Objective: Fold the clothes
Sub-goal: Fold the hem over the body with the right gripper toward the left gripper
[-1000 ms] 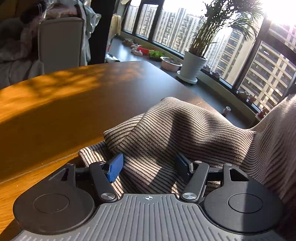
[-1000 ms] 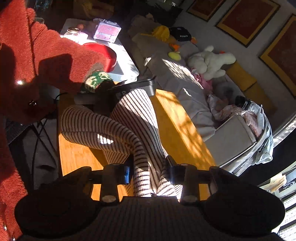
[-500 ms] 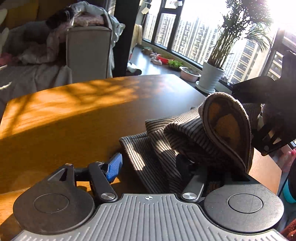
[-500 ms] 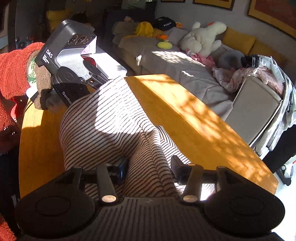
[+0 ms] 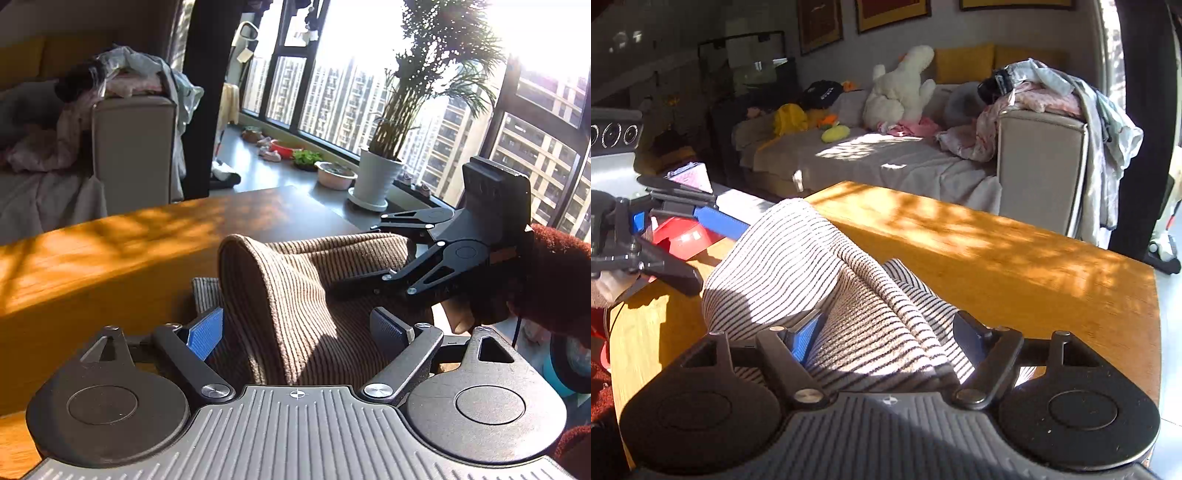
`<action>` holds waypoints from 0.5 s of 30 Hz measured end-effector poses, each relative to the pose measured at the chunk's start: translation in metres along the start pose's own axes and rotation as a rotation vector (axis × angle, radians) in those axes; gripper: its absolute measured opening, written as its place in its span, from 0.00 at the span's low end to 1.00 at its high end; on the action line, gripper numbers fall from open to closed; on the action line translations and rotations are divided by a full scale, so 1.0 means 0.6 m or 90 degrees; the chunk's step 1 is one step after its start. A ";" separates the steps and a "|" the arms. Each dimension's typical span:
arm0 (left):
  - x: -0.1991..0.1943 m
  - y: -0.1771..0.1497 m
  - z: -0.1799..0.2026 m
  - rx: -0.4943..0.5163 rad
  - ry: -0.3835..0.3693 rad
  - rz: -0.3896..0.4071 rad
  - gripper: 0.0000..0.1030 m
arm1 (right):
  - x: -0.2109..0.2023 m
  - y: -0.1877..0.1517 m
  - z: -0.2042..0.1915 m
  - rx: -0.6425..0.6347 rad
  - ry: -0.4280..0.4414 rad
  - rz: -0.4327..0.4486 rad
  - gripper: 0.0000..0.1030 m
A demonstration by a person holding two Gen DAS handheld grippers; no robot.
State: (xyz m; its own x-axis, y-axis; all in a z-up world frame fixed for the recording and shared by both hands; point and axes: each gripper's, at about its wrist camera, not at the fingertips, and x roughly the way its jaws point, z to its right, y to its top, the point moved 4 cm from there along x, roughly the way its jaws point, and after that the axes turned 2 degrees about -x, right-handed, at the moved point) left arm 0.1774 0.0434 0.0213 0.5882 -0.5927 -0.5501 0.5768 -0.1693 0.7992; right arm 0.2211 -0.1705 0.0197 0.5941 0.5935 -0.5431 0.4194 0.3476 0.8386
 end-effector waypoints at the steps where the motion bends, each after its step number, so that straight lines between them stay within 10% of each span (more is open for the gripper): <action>1: 0.008 0.001 0.002 0.002 -0.002 0.000 0.88 | -0.006 0.006 -0.001 0.004 -0.025 0.010 0.73; 12: 0.103 -0.001 -0.026 -0.056 0.035 -0.049 0.80 | -0.018 -0.006 0.005 -0.011 -0.220 0.031 0.91; 15: 0.107 -0.001 -0.025 -0.054 0.039 -0.049 0.82 | -0.045 -0.012 -0.004 -0.012 -0.253 0.058 0.68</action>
State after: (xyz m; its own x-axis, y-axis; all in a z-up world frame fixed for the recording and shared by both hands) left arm 0.2233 0.0173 -0.0182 0.5719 -0.5309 -0.6253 0.6662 -0.1443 0.7317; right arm 0.2004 -0.1876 0.0284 0.8486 0.2978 -0.4371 0.3417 0.3221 0.8829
